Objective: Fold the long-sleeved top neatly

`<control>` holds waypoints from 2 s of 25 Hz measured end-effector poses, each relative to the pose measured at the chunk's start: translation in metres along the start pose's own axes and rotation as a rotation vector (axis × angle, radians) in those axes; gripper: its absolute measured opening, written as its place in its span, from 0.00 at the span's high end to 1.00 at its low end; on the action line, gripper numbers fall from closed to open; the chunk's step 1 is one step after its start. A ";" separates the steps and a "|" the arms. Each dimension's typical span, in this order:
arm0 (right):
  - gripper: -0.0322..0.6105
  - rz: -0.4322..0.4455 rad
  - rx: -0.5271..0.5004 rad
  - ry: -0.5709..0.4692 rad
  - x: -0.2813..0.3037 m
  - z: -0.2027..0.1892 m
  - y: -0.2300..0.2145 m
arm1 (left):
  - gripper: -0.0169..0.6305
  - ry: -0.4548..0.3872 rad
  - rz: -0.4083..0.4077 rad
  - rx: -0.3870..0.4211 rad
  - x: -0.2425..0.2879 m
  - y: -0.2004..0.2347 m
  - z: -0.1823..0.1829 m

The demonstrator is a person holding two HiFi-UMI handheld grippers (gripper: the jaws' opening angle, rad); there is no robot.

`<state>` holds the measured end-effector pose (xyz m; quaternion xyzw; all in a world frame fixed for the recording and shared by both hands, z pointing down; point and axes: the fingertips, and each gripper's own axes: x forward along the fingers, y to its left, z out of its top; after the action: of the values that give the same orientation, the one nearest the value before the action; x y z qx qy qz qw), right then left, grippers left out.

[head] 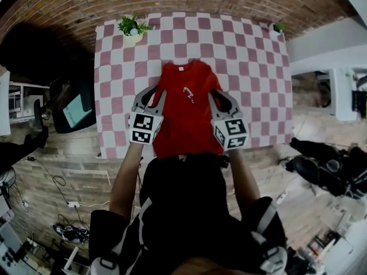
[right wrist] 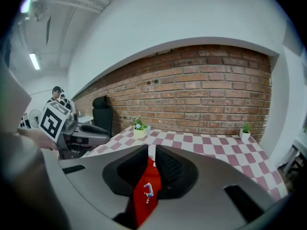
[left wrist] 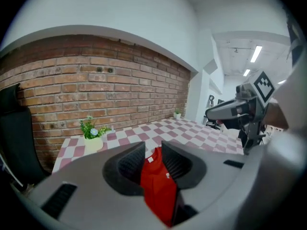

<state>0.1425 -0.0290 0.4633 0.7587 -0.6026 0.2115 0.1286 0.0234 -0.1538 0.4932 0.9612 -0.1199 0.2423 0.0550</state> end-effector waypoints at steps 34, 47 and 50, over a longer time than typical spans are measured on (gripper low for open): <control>0.87 0.424 -0.394 0.669 0.249 -0.156 -0.107 | 0.89 0.562 -0.186 0.087 0.214 0.071 -0.153; 0.90 0.304 -0.446 0.530 0.288 -0.086 -0.152 | 0.91 0.364 -0.089 0.216 0.249 0.122 -0.080; 0.91 0.269 -0.467 0.478 0.288 -0.061 -0.159 | 0.91 0.312 -0.066 0.258 0.253 0.130 -0.055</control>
<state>0.3392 -0.2113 0.6633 0.5519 -0.6819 0.2549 0.4068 0.1810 -0.3224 0.6688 0.9144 -0.0462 0.3998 -0.0428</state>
